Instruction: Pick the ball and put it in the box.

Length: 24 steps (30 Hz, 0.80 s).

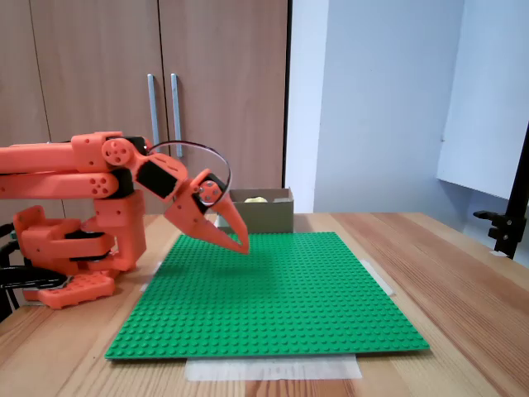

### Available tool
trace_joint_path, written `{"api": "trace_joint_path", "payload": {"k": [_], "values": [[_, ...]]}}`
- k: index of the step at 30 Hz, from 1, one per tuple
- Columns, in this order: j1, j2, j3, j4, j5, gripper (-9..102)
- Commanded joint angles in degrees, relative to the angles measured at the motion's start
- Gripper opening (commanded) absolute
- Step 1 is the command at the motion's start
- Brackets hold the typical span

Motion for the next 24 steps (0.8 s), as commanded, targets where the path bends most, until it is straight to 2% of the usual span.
{"api": "trace_joint_path", "payload": {"k": [1,24], "values": [[1.05,0.70,2.29,-0.79,-0.97,-1],[0.79,0.70,2.29,-0.79,-1.23,-1]]}}
